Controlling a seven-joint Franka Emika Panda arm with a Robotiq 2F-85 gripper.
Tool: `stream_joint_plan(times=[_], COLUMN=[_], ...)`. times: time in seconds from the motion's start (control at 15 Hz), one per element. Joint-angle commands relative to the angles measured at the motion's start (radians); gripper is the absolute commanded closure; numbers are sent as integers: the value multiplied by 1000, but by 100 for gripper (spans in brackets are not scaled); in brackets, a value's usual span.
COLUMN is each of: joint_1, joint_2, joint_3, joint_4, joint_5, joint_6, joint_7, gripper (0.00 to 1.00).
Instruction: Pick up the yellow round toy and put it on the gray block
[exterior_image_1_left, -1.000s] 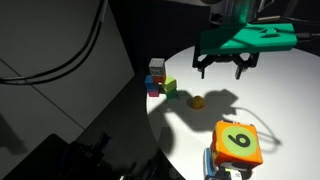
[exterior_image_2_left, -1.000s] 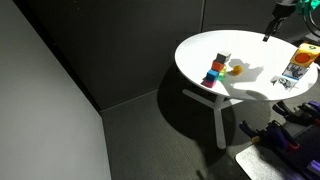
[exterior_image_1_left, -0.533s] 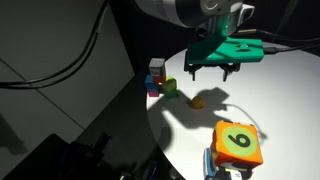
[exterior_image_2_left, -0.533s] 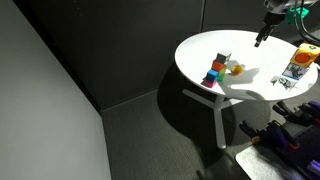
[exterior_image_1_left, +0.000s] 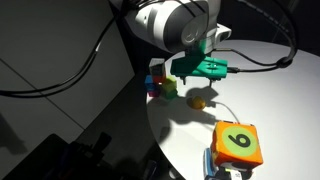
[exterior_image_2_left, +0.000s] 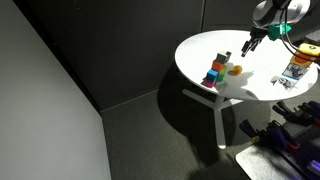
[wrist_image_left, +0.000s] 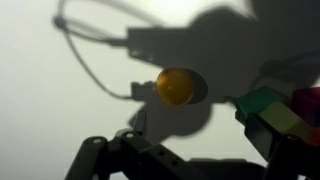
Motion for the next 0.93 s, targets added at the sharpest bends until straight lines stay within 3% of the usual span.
stream_joint_plan(times=[0.0,0.27,0.87], joint_1=[6,17,13], joint_2=[55,106,197], joint_3=[4,-8,-4], joint_4=[30,65,154], joint_5=[-8,-24,-72], joint_6=[25,10,-7], joint_7=[95,162,147], gripper=[0,0,0])
